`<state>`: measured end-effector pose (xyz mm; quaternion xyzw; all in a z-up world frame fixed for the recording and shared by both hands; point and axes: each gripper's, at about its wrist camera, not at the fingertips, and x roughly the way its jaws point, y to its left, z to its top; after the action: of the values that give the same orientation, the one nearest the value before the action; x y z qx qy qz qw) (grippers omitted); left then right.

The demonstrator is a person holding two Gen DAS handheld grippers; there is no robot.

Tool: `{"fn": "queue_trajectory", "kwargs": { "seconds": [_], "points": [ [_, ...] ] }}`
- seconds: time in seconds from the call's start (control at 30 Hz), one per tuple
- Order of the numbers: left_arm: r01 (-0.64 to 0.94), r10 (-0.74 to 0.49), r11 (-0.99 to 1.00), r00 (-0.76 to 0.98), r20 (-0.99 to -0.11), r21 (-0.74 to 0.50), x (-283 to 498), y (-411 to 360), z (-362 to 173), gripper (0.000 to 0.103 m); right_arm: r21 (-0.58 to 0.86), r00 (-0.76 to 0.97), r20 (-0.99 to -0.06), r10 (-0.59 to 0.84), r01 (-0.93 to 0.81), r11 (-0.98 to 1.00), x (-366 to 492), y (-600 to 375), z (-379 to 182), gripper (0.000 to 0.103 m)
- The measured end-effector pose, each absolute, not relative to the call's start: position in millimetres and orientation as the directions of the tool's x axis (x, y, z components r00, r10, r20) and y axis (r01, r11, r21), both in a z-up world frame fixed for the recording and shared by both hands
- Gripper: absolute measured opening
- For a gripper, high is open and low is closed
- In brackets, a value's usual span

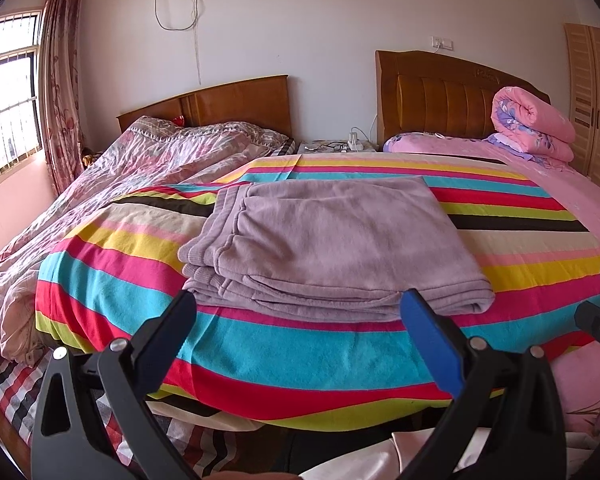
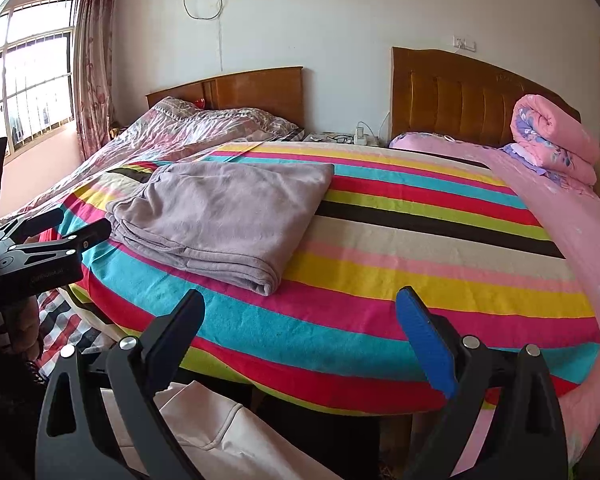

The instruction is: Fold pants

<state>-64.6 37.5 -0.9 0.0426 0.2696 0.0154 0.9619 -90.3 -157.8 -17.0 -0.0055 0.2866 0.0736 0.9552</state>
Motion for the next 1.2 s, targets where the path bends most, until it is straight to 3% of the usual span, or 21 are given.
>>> {"fn": "queue_trajectory", "kwargs": {
  "seconds": [1.2],
  "points": [
    [-0.007,0.052,0.996,0.854,-0.518,0.089,-64.7,37.2,-1.5,0.102,0.043,0.823,-0.551,0.139,-0.138,0.99,-88.6,-157.4,-21.4,0.092]
  ]
}}
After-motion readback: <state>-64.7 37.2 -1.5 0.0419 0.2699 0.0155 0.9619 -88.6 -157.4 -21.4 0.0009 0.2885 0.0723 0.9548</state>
